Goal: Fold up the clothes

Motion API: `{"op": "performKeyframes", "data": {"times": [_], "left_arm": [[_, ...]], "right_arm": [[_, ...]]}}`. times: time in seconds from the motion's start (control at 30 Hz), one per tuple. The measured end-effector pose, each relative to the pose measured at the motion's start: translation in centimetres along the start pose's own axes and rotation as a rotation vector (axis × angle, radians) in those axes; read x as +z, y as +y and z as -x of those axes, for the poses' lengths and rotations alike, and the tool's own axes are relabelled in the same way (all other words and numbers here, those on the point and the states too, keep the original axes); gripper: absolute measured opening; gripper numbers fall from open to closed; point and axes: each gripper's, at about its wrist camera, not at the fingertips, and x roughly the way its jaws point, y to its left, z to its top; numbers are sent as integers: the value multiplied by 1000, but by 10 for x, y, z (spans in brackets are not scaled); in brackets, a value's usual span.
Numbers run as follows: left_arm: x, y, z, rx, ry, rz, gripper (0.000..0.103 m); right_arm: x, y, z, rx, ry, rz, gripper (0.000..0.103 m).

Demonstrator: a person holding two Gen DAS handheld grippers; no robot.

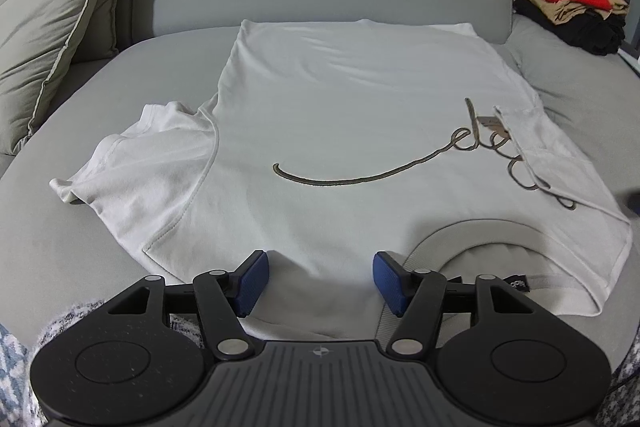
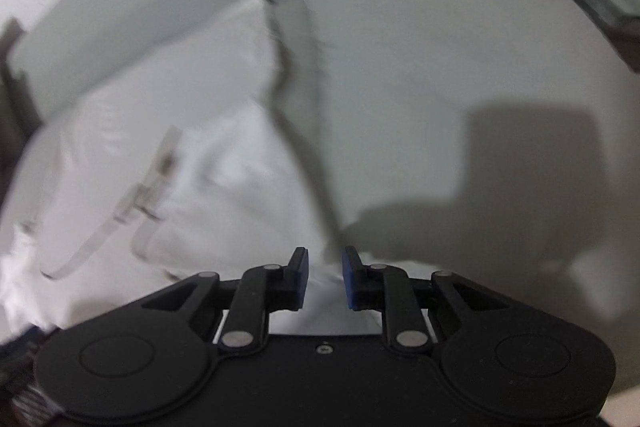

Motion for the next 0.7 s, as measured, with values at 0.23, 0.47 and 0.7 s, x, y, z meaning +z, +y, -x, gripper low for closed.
{"op": "performKeyframes", "data": {"times": [0.23,0.47,0.7], "left_arm": [[-6,-13,8,-17,-17,-79,48],[-17,-15,36,-83,-17,-84,40],[-4,61,61,95,-161,197,54]], "right_arm": [[-1,64,-30,140,-22,116,21],[-20,66,0,229,14,127,22],[-35,70,23,341,57,118,57]]}}
